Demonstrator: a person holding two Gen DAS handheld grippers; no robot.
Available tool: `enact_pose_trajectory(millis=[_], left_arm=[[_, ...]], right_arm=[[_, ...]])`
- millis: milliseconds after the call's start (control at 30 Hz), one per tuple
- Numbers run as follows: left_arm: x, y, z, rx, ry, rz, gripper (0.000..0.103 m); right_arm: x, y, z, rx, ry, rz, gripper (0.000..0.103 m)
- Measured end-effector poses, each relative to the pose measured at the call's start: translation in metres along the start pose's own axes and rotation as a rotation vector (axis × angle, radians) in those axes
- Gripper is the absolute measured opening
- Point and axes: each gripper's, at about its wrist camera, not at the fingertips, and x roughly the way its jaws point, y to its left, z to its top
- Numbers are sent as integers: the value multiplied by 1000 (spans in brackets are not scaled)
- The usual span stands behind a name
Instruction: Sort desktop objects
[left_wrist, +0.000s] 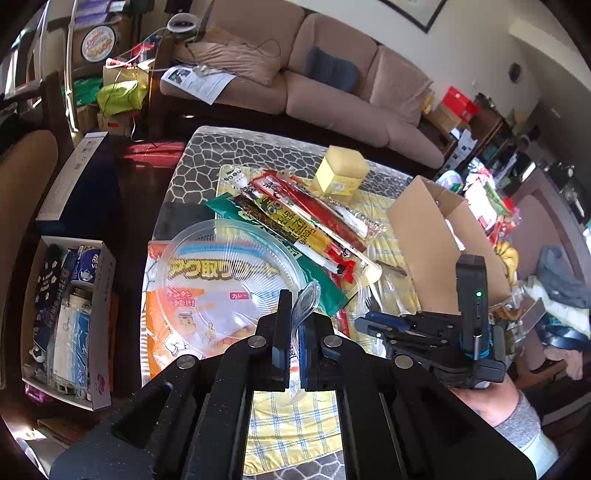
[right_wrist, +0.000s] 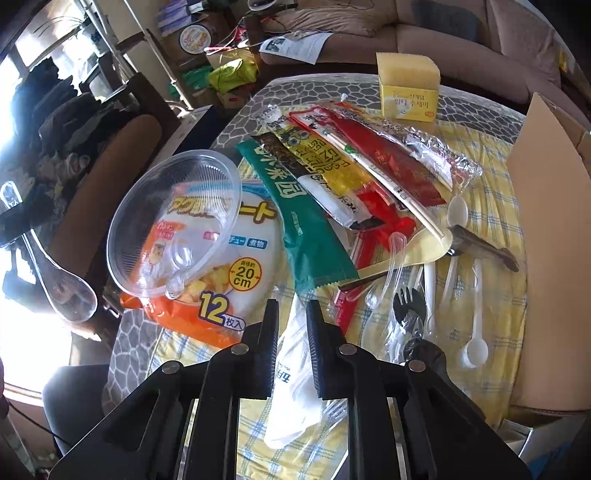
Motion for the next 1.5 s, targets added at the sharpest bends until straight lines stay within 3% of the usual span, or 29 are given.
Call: enact_pose_trajectory(millis=[33, 67, 367, 667, 700, 733, 967, 1133, 1400, 1500], left_arm=[[0, 0, 0, 0, 0, 1, 3], [0, 0, 0, 1, 1, 0, 3], [4, 2, 0, 1, 16, -2, 3], [6, 8, 0, -10, 20, -13, 3], [5, 10, 1, -14, 21, -14, 3], [5, 11, 1, -17, 22, -15, 3], [2, 17, 4, -31, 29, -21, 3], [5, 21, 17, -35, 40, -6, 3], [69, 21, 47, 35, 154, 175, 3], [88, 21, 46, 44, 189, 210, 10]], right_arm=[[5, 0, -2, 3, 13, -6, 30], [12, 1, -5, 6, 28, -16, 31], [70, 3, -14, 83, 116, -32, 30], [76, 12, -21, -17, 70, -160, 26], [74, 14, -21, -28, 57, -164, 16], [71, 16, -22, -42, 43, -163, 14], [34, 25, -23, -71, -41, -89, 11], [7, 17, -22, -12, -93, -16, 11], [-33, 7, -13, 19, -159, 43, 11], [-47, 4, -4, 31, -179, 72, 11]])
